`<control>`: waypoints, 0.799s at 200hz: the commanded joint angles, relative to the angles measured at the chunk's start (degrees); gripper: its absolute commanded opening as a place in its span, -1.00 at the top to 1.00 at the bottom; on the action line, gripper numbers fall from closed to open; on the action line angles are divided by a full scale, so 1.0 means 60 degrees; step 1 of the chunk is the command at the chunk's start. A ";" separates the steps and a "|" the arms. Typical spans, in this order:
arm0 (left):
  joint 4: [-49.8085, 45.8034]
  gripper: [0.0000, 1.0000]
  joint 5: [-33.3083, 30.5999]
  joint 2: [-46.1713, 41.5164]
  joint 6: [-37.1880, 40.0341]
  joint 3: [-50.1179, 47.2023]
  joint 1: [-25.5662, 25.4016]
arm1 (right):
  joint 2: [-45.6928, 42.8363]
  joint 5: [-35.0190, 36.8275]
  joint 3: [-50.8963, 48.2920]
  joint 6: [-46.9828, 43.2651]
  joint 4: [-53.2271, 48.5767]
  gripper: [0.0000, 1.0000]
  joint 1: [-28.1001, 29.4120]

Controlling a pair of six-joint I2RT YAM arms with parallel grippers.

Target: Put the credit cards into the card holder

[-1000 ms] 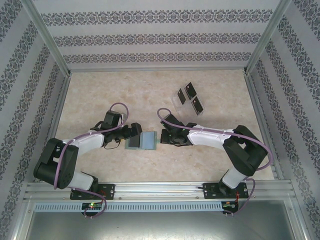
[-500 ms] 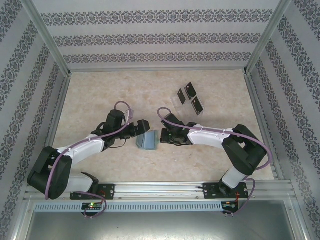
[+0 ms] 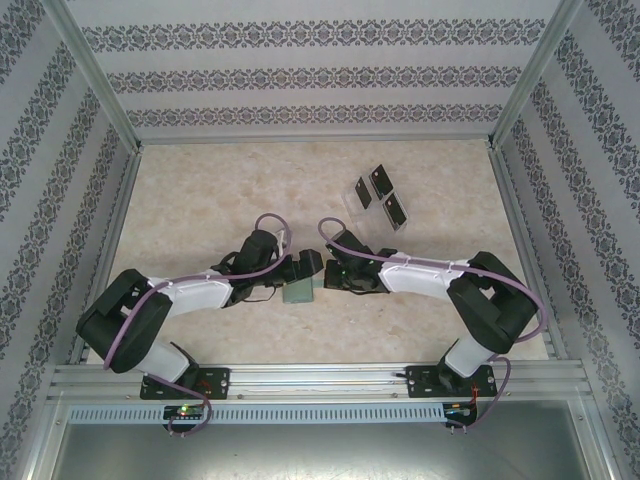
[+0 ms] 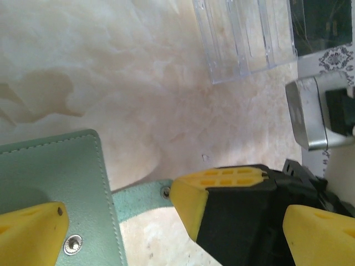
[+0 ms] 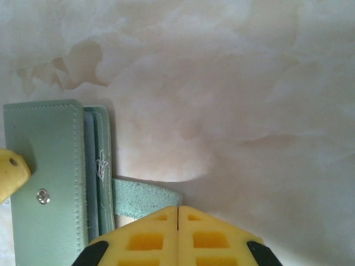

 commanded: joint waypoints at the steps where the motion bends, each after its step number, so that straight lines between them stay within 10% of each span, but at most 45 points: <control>1: 0.0231 -1.00 -0.0802 -0.0319 -0.0201 0.0132 -0.0090 | -0.0345 -0.0027 -0.0202 0.0052 0.0097 0.67 -0.0119; 90: -0.5121 -1.00 -0.1935 -0.1978 0.1822 0.2103 0.1027 | -0.1362 -0.0207 0.0145 -0.0135 -0.0635 0.04 -0.0145; 160: -0.8845 -1.00 -0.2586 -0.0415 0.4547 0.2902 0.1788 | -0.1951 -0.0178 0.0589 -0.0420 -0.1606 -0.03 -0.0228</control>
